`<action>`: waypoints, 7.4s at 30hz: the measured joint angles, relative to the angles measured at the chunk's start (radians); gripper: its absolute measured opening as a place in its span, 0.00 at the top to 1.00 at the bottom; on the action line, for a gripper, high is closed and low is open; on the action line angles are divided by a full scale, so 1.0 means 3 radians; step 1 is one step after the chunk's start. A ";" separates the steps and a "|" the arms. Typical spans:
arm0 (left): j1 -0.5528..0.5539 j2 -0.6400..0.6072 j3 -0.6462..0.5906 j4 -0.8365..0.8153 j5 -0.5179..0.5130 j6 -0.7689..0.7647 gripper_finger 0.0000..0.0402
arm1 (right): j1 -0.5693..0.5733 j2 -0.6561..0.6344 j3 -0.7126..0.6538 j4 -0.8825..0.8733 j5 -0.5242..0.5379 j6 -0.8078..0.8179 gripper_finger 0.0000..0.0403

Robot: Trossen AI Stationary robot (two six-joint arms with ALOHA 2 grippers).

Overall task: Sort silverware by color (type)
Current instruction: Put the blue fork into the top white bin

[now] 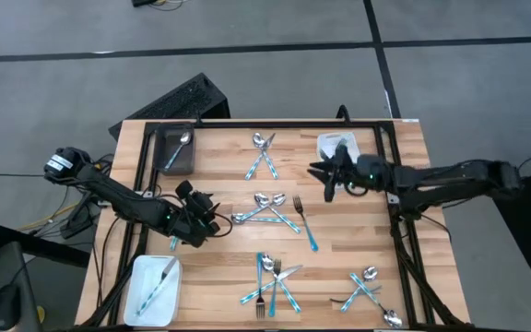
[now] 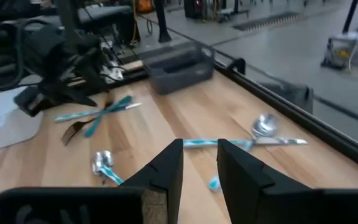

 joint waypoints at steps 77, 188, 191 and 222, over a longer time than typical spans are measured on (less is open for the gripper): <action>-0.0186 -0.3040 -0.0532 0.1213 0.0577 0.2402 0.61 | 0.1154 0.2114 0.0796 -0.1563 0.0686 0.2646 0.70; -0.0187 -0.3508 -0.1427 0.0096 0.0563 0.1386 0.61 | 0.1364 0.2065 0.0796 -0.1466 0.0887 0.2404 0.70; -0.0187 -0.3508 -0.1427 -0.0136 0.0563 0.1490 0.61 | 0.1364 0.2065 0.0796 -0.1454 0.0886 0.2406 0.70; -0.0187 -0.3508 -0.1427 -0.0450 0.0565 0.1335 0.61 | 0.1378 0.2065 0.0796 -0.1407 0.0974 0.2481 0.70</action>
